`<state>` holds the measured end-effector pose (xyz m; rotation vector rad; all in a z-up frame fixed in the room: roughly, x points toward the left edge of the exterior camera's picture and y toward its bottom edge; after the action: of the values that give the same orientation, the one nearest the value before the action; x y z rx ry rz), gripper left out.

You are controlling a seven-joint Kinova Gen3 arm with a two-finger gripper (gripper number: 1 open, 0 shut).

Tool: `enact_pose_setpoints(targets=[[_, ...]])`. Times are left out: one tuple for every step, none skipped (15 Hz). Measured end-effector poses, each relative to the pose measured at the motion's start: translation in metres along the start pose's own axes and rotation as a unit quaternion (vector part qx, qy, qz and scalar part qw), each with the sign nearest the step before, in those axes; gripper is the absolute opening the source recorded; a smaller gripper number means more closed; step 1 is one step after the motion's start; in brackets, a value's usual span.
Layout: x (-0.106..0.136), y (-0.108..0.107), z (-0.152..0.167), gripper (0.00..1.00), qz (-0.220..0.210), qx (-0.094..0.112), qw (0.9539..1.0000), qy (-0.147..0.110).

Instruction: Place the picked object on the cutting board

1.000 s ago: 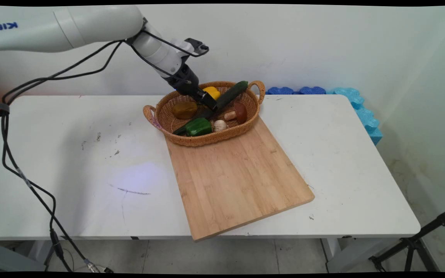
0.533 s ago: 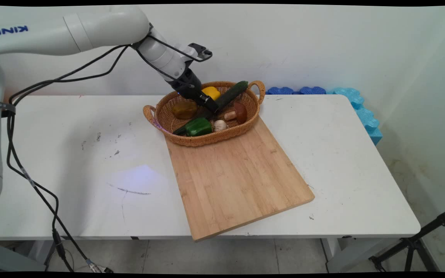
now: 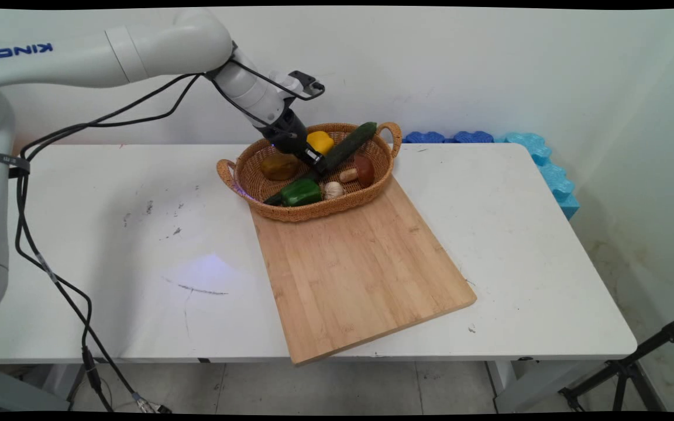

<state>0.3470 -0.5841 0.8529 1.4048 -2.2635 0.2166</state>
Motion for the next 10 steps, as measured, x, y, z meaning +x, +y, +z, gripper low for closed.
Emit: enact_pose_setpoints(targets=[[0.001,0.000,0.000,0.00,0.003,0.000,1.0000,0.001],[0.002,0.001,-0.001,0.00,0.005,0.000,1.0000,0.003],[0.003,0.001,-0.003,0.00,0.008,-0.001,1.0000,0.005],[0.005,0.002,-0.005,0.00,0.011,0.000,0.9999,0.007],[0.008,0.002,-0.010,0.00,0.016,0.000,0.9998,0.011],[0.011,0.003,-0.015,0.00,0.021,0.000,0.9997,0.016],[0.016,0.005,-0.023,0.00,0.027,0.000,0.9994,0.021],[0.020,0.007,-0.033,0.00,0.033,0.000,0.9991,0.026],[0.024,0.008,-0.043,0.00,0.039,0.000,0.9988,0.030],[0.026,0.010,-0.051,0.00,0.043,-0.001,0.9985,0.033]])
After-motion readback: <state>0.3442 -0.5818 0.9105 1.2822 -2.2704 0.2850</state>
